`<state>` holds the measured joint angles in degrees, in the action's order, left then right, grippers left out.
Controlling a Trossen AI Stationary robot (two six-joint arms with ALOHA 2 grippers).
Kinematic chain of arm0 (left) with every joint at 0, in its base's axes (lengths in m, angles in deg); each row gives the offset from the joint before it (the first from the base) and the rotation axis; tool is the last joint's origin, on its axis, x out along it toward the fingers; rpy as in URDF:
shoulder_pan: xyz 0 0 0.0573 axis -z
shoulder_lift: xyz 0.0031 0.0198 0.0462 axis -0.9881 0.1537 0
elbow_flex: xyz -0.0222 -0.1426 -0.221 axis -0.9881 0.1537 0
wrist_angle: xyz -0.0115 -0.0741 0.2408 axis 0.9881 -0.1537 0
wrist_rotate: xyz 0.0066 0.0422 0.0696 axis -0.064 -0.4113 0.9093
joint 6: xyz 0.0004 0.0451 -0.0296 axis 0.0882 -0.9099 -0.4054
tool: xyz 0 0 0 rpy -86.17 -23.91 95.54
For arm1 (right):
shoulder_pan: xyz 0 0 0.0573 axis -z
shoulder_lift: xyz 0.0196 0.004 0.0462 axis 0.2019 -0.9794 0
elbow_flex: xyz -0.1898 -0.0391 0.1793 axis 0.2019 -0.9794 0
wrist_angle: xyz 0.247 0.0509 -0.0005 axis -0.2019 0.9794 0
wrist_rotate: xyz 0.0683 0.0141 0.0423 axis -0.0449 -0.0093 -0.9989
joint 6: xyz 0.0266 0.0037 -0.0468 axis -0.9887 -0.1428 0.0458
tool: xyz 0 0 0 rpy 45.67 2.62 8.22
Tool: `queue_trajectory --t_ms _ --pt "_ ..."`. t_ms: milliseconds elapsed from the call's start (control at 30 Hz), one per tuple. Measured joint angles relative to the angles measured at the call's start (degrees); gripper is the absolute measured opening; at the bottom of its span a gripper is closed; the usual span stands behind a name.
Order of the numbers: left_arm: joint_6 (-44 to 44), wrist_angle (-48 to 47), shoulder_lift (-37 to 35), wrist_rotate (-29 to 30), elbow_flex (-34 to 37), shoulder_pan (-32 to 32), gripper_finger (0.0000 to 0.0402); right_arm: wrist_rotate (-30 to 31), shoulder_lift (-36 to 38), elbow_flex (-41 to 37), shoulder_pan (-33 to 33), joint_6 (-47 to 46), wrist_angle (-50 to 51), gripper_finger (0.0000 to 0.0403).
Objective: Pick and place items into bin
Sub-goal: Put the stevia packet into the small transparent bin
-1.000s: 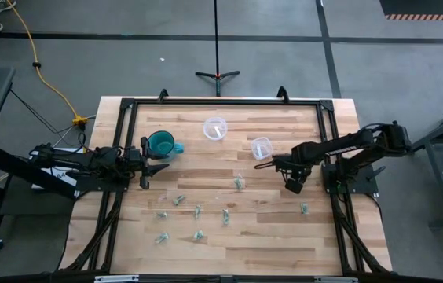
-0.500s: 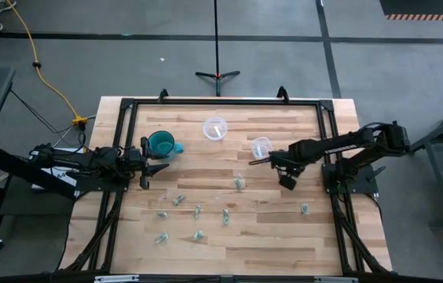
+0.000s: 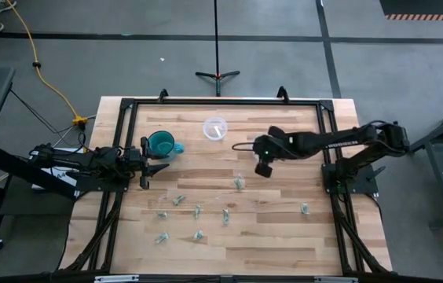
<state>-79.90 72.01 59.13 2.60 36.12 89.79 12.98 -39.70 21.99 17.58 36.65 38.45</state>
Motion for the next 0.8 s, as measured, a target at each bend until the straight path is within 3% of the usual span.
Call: queue_trajectory --t_ms 267,667,800 --pt "-0.02 0.00 0.00 0.00 -0.01 -0.01 0.0172 -3.02 0.00 0.02 5.71 0.65 -2.60 0.0019" --pt "-0.01 0.02 0.00 0.00 -0.01 -0.01 0.0172 -2.50 0.00 0.02 6.85 0.37 -3.15 0.0144" --pt "0.00 0.00 0.00 0.00 -0.01 -0.01 0.0172 -7.62 0.00 0.02 5.91 0.54 -7.67 0.0175"
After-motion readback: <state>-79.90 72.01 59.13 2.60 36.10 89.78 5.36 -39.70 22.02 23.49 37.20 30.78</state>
